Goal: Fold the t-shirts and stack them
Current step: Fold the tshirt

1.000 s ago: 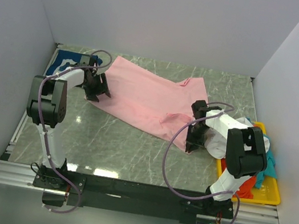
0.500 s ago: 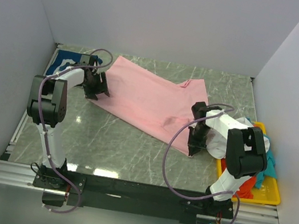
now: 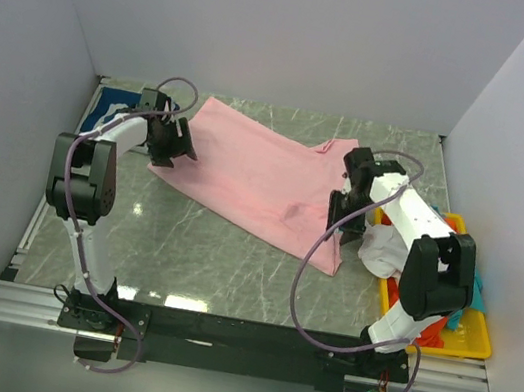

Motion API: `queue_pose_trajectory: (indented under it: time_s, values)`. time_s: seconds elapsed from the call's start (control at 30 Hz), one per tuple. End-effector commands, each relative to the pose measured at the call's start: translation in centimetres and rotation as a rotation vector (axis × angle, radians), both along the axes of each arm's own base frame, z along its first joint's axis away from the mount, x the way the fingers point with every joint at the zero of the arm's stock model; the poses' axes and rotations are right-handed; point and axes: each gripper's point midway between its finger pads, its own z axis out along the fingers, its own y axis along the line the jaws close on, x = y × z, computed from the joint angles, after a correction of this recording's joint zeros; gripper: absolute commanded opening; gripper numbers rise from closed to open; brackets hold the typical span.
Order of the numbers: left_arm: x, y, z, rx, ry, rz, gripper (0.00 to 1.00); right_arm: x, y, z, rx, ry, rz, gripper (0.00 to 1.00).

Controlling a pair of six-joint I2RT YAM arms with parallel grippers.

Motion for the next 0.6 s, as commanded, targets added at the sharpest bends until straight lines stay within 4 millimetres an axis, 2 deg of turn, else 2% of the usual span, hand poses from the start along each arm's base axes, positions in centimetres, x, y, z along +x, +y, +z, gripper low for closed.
queue_pose_trajectory:
  time_s: [0.0,0.07,0.1,0.17,0.3,0.37,0.43,0.57]
  values:
    - [2.5,-1.7,6.6,-0.062,-0.17,-0.01,0.78,2.1,2.8,3.3,0.138,-0.095,0.051,0.49]
    - [2.6,-2.4,6.9,-0.081,-0.177,-0.013,0.78,3.0,4.2,2.9,0.179,-0.091,0.069,0.48]
    - [2.8,-2.6,6.7,-0.088,-0.177,-0.015,0.78,4.2,5.0,3.2,0.208,-0.125,0.079,0.47]
    - [2.9,-3.1,6.4,-0.103,-0.175,-0.023,0.78,5.3,5.8,2.0,0.21,-0.108,0.08,0.47]
    - [3.4,-3.6,4.7,-0.127,-0.183,-0.04,0.78,7.6,7.2,1.0,0.246,-0.12,0.068,0.46]
    - [3.3,-3.7,3.9,-0.133,-0.178,-0.044,0.78,8.2,7.9,0.4,0.272,-0.124,0.073,0.45]
    - [3.6,-3.9,3.4,-0.142,-0.196,-0.048,0.78,8.1,8.1,-0.5,0.276,-0.111,0.074,0.45]
    - [2.8,-4.1,1.2,-0.167,-0.174,-0.034,0.78,7.7,8.0,-3.0,0.268,-0.073,0.074,0.43]
